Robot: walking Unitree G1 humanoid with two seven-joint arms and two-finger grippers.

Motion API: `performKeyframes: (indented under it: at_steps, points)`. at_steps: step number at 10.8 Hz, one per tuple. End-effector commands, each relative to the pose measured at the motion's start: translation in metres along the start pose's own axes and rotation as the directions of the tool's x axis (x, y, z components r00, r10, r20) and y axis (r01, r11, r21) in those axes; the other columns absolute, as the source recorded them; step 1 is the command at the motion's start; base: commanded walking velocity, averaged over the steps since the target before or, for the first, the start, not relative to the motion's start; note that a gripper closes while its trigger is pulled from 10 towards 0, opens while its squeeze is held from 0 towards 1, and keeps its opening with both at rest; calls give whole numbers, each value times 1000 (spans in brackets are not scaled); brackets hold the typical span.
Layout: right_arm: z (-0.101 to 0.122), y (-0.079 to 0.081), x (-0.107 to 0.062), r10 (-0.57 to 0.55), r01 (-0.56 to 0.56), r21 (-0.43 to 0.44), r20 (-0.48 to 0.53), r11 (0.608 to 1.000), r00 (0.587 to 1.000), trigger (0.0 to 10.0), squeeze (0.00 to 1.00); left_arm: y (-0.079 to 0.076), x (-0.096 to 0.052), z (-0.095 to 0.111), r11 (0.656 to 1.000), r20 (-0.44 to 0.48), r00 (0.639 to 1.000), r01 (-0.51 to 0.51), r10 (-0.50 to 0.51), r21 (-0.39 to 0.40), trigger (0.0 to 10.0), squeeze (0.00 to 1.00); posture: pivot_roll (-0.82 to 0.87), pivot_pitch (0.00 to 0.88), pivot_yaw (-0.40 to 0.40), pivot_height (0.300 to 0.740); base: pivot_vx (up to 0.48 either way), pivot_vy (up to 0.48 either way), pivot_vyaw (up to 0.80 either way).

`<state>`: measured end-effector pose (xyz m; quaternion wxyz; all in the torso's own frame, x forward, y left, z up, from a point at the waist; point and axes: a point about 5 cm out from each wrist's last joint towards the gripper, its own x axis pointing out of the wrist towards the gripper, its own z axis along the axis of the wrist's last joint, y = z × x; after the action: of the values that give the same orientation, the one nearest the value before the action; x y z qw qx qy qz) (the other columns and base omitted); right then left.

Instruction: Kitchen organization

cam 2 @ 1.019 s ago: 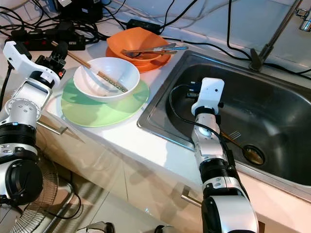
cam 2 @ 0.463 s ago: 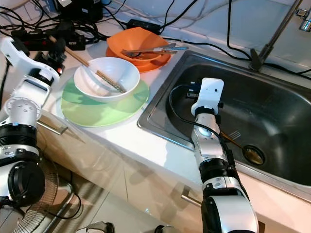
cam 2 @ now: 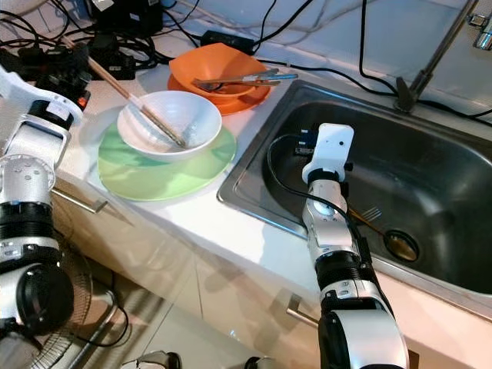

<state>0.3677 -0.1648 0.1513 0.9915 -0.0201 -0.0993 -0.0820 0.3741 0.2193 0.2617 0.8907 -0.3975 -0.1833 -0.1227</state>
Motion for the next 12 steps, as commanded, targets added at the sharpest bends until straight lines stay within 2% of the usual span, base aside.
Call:
performKeyframes:
  at_steps: [1,3,4,5,6,8,9,10,12]
  points:
    - [-12,0,-6,0,-1,-15,-48,1000,999,10000,0,-10,1,4,998,31,998,64,-63,-27,0,0,120,77,-33,740,0,0,0]
    - [-10,1,-5,2,-3,-13,-41,1000,999,10000,0,-32,-6,5,976,111,979,182,-169,-117,0,0,114,70,-32,740,0,0,0]
    - [-8,0,-4,4,-4,-12,-33,1000,999,10000,0,-45,-9,6,957,164,964,236,-209,-168,10000,0,114,61,-34,740,0,0,0]
    - [-6,-1,-2,6,-6,-2,-26,1000,1000,10000,0,-47,-10,7,949,188,960,245,-209,-197,10000,0,114,58,-34,740,0,0,0]
    - [-2,0,0,10,-9,45,-17,999,1000,10000,1000,-47,-11,4,946,194,961,241,-200,-219,10000,0,114,51,-34,740,0,0,0]
    - [3,1,3,5,-2,146,-22,989,1000,10000,1000,-48,-13,-2,941,184,964,234,-192,-243,10000,0,114,48,-34,740,0,0,0]
    - [7,2,5,10,-5,224,-23,975,1000,10000,1000,-51,-14,-8,938,172,965,236,-196,-256,10000,0,112,42,-34,740,0,0,0]
    - [13,1,9,13,-4,358,-25,934,1000,10000,1000,-54,-14,-12,934,163,966,237,-199,-268,10000,0,111,39,-35,740,0,0,0]
    - [16,-1,12,13,7,504,-37,864,999,10000,1000,-55,-14,-15,933,153,968,236,-201,-270,10000,0,113,41,-35,740,0,0,0]
